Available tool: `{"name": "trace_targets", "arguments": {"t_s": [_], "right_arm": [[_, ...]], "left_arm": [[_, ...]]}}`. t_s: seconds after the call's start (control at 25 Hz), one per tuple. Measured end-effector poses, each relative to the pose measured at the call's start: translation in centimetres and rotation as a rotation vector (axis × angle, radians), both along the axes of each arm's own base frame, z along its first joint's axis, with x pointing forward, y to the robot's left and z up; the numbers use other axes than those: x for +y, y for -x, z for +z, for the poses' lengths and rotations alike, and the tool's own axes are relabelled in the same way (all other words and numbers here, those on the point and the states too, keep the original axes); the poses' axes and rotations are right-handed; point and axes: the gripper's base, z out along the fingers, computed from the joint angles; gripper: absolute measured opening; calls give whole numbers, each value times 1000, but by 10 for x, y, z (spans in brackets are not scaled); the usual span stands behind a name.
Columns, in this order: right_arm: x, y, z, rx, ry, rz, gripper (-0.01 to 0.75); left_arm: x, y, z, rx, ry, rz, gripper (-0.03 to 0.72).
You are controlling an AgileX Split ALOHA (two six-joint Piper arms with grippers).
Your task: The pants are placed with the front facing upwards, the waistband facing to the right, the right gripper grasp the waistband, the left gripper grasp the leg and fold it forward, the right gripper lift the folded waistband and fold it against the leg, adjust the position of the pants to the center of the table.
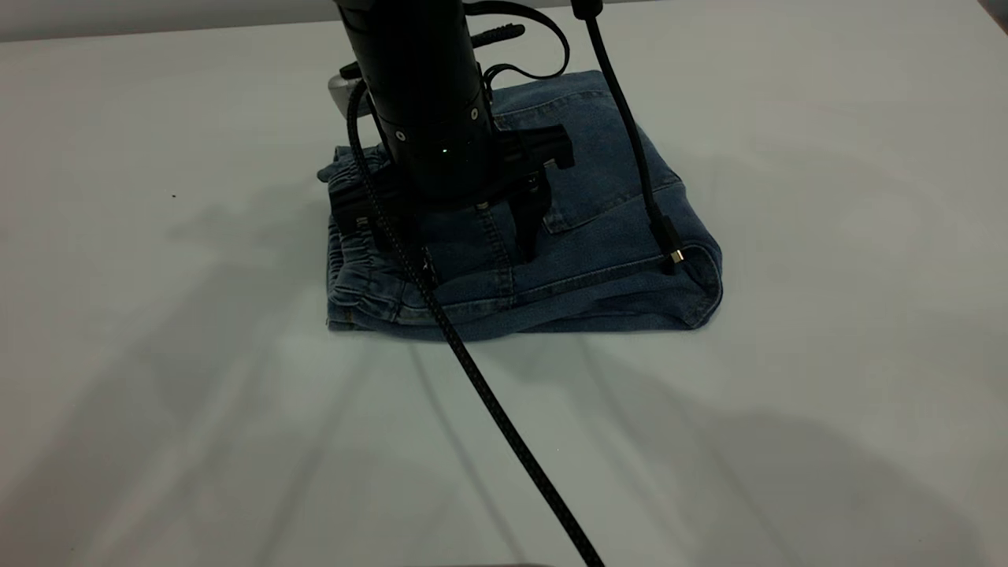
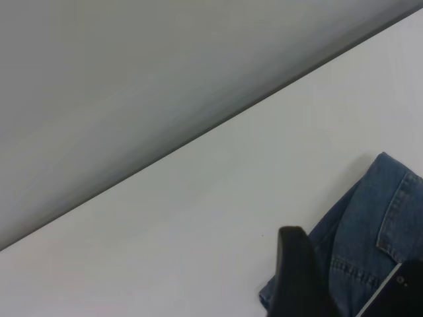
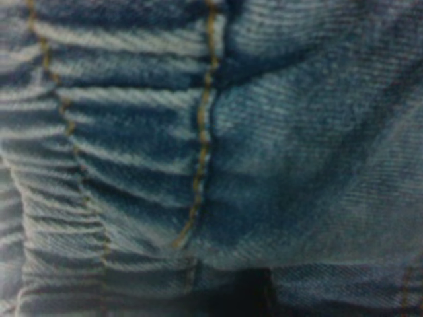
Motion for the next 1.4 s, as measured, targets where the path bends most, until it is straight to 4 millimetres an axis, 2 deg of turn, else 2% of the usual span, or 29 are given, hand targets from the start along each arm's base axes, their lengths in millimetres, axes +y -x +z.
{"name": "trace_targets", "arguments": {"t_s": [0.12, 0.24, 0.4, 0.48, 0.56, 0.64, 0.76, 0.92, 1.08, 1.2, 1.32, 1.4], "right_arm": [[6, 3, 11, 4, -17, 62, 505], [13, 6, 46, -28, -78, 135, 505], [8, 12, 135, -158, -181, 257, 505], [-1, 20, 189, -248, -234, 317, 505], [-13, 31, 234, -325, -281, 356, 505], [-27, 44, 278, -400, -329, 377, 505], [-50, 66, 329, -493, -383, 402, 505], [-84, 97, 386, -612, -451, 417, 505], [-121, 131, 413, -662, -479, 428, 505], [-146, 155, 409, -640, -462, 432, 498], [-171, 178, 391, -584, -428, 436, 483], [-186, 193, 369, -528, -396, 438, 472]], "left_arm": [[1, 3, 4, -11, 4, 0, 405], [6, 17, 21, -59, 22, 0, 405], [21, 55, 61, -178, 67, 0, 405], [30, 79, 78, -217, 82, -1, 405], [39, 104, 90, -234, 88, -3, 405], [48, 127, 98, -229, 85, -5, 405], [59, 156, 103, -200, 73, -8, 405], [69, 185, 100, -117, 40, -13, 405], [78, 208, 92, 4, -3, -15, 405], [82, 219, 93, 14, 11, -6, 405], [84, 224, 93, 11, 27, 1, 405], [85, 227, 83, 33, 25, 3, 405]]}}
